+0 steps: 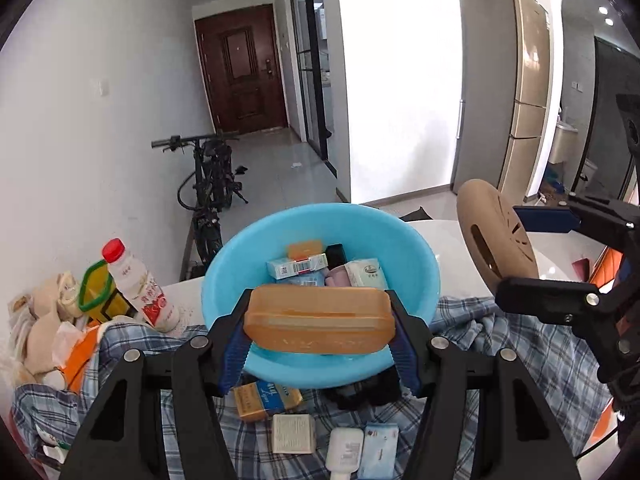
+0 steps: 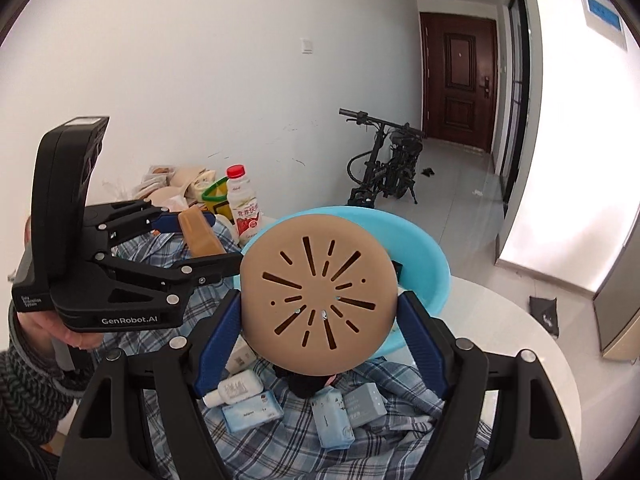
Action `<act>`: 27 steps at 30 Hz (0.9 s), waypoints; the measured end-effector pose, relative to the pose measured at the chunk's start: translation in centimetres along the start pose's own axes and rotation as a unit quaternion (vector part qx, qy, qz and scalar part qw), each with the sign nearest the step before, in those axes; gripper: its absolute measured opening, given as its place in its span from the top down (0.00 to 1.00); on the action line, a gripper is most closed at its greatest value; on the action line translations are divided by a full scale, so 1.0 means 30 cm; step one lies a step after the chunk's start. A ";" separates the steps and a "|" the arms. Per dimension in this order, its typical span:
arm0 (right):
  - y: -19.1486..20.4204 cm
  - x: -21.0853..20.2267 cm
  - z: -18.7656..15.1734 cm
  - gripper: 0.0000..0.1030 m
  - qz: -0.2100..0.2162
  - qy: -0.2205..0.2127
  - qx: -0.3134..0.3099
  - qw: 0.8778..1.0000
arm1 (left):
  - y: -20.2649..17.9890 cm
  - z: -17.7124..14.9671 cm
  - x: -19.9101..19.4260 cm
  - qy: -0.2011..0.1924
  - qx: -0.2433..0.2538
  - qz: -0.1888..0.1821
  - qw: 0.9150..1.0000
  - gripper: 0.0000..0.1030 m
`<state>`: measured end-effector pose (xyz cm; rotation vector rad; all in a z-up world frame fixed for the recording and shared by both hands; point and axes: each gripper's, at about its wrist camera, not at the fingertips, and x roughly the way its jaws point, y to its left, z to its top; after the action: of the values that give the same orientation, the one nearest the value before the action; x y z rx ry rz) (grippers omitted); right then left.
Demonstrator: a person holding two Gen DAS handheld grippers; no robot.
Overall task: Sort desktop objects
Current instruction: 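Carry the soap bar and tan disc with both grippers over the blue basin, then lower the amber soap bar into the basin and open the left gripper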
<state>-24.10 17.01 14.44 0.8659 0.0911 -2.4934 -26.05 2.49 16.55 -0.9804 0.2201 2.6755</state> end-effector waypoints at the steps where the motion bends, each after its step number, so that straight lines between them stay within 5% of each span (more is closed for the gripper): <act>1: -0.015 0.013 0.016 0.26 0.003 0.005 0.004 1.000 | 0.007 0.015 0.013 0.001 -0.005 -0.002 1.000 0.38; 13: -0.200 0.187 0.163 0.26 0.003 0.027 0.054 0.998 | 0.129 0.217 0.218 0.008 -0.077 0.014 0.997 0.38; 27: -0.288 0.439 0.307 0.26 -0.052 0.108 0.058 0.991 | 0.315 0.287 0.601 0.111 -0.165 -0.006 0.980 0.38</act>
<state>-42.29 16.89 13.08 1.2063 0.0664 -2.5118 -47.38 -0.63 11.75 -1.3748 -0.1928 2.6404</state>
